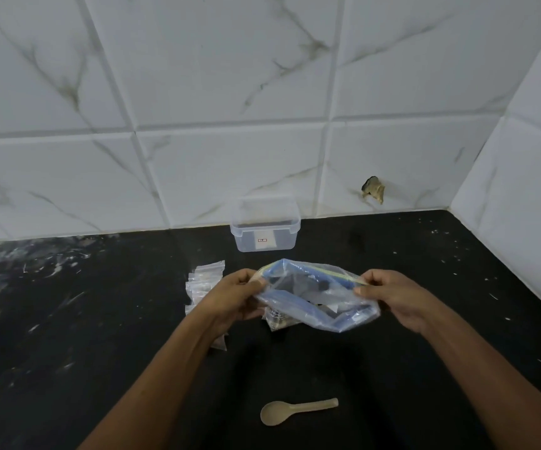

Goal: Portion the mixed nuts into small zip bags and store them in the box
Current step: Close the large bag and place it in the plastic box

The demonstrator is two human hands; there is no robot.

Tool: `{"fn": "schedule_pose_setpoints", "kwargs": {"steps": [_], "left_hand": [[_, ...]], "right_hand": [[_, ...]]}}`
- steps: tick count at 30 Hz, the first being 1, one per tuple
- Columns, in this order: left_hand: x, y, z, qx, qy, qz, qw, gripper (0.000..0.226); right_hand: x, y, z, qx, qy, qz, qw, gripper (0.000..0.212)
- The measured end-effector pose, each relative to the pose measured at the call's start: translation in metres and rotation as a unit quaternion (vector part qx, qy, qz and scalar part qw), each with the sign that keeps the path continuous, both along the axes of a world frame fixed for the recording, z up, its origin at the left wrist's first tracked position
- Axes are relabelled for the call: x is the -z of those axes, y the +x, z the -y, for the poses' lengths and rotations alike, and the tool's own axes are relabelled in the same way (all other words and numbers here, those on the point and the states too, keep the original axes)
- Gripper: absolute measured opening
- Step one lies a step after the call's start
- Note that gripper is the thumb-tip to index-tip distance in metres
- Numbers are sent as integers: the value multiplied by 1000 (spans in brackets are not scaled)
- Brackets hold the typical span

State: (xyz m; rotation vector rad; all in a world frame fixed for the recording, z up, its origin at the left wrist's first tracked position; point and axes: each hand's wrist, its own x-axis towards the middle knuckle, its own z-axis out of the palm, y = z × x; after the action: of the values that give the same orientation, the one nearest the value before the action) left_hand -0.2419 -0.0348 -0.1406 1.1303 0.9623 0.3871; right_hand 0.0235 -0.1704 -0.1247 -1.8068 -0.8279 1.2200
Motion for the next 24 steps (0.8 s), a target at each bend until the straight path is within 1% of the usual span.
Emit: {"fn": "schedule_pose_setpoints", "kwargs": {"steps": [1, 2, 3, 4, 5, 6, 7, 8, 9, 10, 12, 13, 14, 15, 16, 17, 18, 19, 20, 21, 24], "left_hand": [[0, -1, -2, 9, 11, -1, 1000, 7], [0, -2, -4, 15, 32, -9, 999, 12], [0, -2, -4, 23, 83, -43, 995, 16], [-1, 0, -3, 32, 161, -105, 981, 17], [0, 5, 0, 33, 243, -173, 954, 17], [2, 10, 3, 19, 315, -231, 920, 16], [5, 15, 8, -11, 360, -259, 896, 17], [7, 18, 11, -46, 379, -260, 887, 19], [9, 20, 12, -71, 369, -248, 893, 17], [9, 20, 12, -79, 334, -230, 911, 12], [8, 14, 9, -38, 237, -171, 956, 4], [8, 9, 7, -6, 179, -127, 976, 5], [6, 4, 7, 25, 114, -72, 990, 8], [6, 1, 7, 49, 54, -14, 997, 14], [5, -2, 8, 61, 1, 38, 997, 21], [6, -5, 7, 64, -43, 81, 994, 27], [6, -8, 6, 61, -79, 119, 988, 31], [6, -10, 4, 58, -98, 145, 983, 33], [7, -13, 1, 59, -95, 154, 982, 33], [7, -15, -2, 62, -71, 142, 985, 31], [5, -10, -3, 42, 50, 44, 997, 10]], "right_hand": [[0, 0, -1, -7, 20, 28, 999, 15], [-1, -2, -2, -13, 40, 84, 996, 23], [-1, -4, -3, -12, 55, 174, 983, 28], [0, -7, -5, -2, 70, 287, 955, 31], [3, -12, -7, 18, 84, 406, 910, 32], [4, -19, -8, 40, 89, 502, 859, 30], [4, -27, -8, 61, 85, 561, 821, 24], [6, -33, -8, 76, 82, 584, 804, 18], [8, -35, -8, 86, 74, 580, 806, 14], [10, -33, -8, 93, 56, 553, 826, 13], [9, -20, -5, 99, 17, 445, 890, 21], [5, -13, -3, 95, 0, 358, 929, 26], [2, -7, -1, 91, -10, 251, 964, 29], [-1, -4, 2, 84, -14, 144, 986, 30], [-3, 0, 4, 74, -8, 51, 996, 33], [-6, 4, 6, 60, -1, -23, 998, 35], [-9, 7, 8, 45, 8, -78, 996, 34], [-14, 9, 10, 29, 16, -113, 993, 29], [-16, 10, 10, 17, 24, -117, 993, 24], [-17, 10, 9, 15, 30, -93, 995, 19], [-7, 6, 4, 60, 37, 36, 997, 9]]}}
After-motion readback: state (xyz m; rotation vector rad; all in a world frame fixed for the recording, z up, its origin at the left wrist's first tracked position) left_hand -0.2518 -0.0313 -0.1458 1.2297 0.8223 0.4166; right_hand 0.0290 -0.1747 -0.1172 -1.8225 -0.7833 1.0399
